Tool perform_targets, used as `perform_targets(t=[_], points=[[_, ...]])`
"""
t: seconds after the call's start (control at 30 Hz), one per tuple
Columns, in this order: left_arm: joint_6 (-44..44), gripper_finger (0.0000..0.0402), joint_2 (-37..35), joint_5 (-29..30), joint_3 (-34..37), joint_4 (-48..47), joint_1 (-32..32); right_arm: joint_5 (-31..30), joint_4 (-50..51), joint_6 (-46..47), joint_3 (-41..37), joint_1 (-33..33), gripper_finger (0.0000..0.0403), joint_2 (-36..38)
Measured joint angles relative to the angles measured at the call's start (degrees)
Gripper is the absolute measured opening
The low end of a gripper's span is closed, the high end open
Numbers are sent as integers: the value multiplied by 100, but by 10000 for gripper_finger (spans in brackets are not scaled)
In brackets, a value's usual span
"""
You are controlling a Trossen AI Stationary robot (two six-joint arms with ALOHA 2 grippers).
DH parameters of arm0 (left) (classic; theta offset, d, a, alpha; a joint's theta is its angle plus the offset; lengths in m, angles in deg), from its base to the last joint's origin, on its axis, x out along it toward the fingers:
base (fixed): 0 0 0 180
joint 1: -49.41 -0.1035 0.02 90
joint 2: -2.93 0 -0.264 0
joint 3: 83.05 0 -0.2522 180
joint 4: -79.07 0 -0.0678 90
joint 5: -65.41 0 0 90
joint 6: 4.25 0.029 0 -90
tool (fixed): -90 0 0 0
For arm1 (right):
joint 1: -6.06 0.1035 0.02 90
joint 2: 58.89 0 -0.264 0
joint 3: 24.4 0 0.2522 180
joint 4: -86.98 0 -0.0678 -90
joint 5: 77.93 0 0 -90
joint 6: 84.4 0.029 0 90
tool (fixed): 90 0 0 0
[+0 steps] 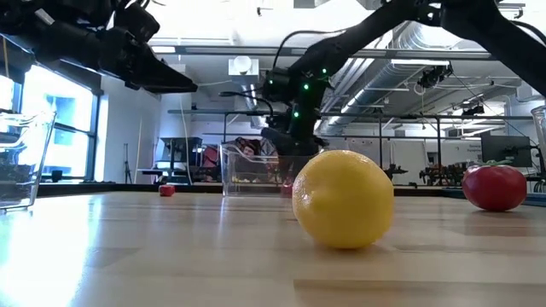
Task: Sort produce into baskets
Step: Put the red tomato into the bottom left transparent bin
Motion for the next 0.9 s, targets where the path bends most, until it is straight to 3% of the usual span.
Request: perform_targets(t=[0.17,0.33,0.57,0.9], points=[[2,151,0,-25,0,0,-1,-910,80,-320,0,301,93,105],[2,117,0,-27,0,-29,1,-1167,-53,-505,0,551,9,276],[4,61,0,-29,0,-145,0,-1703,-380,-519,-83,846,3,535],[4,2,-2,-31,2,-148,-3,-1670,-2021,-447,-1651,1297,0,1291]])
